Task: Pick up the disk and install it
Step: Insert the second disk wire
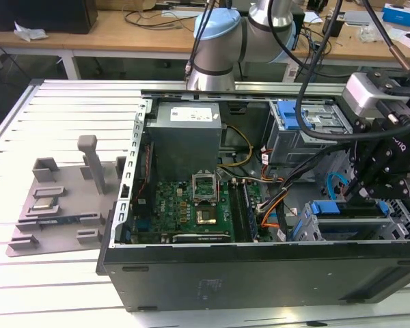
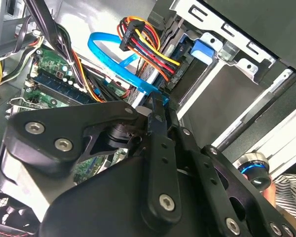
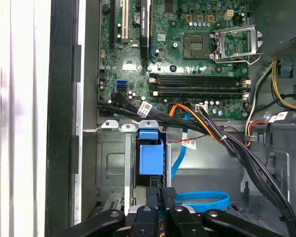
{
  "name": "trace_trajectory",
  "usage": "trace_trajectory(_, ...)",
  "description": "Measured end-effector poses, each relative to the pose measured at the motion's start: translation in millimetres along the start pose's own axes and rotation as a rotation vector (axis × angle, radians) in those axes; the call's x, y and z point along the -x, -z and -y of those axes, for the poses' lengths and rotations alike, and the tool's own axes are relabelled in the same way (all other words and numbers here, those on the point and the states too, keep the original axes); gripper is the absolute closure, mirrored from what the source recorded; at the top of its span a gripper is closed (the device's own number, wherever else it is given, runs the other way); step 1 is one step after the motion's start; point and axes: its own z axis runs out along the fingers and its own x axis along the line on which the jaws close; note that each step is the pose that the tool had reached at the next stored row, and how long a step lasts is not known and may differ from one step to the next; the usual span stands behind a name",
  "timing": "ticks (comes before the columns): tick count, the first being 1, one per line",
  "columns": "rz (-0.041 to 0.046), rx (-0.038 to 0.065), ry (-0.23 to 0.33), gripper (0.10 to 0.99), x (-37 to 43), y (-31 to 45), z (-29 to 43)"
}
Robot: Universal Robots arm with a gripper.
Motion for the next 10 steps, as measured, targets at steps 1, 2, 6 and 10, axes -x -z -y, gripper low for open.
trace_trajectory(1, 0.0008, 0.0, 0.0, 0.929, 0.0, -0.4, 0.1)
trace_trajectory(2, 0.001, 0.001, 0.0, 0.929, 0.0, -0.9, 0.1)
trace_trajectory(6, 0.002, 0.001, 0.0, 0.929, 0.0, -2.6, 0.6)
trace_trajectory(10, 0.0024, 0.002, 0.0, 0.929, -0.1, -4.5, 0.8)
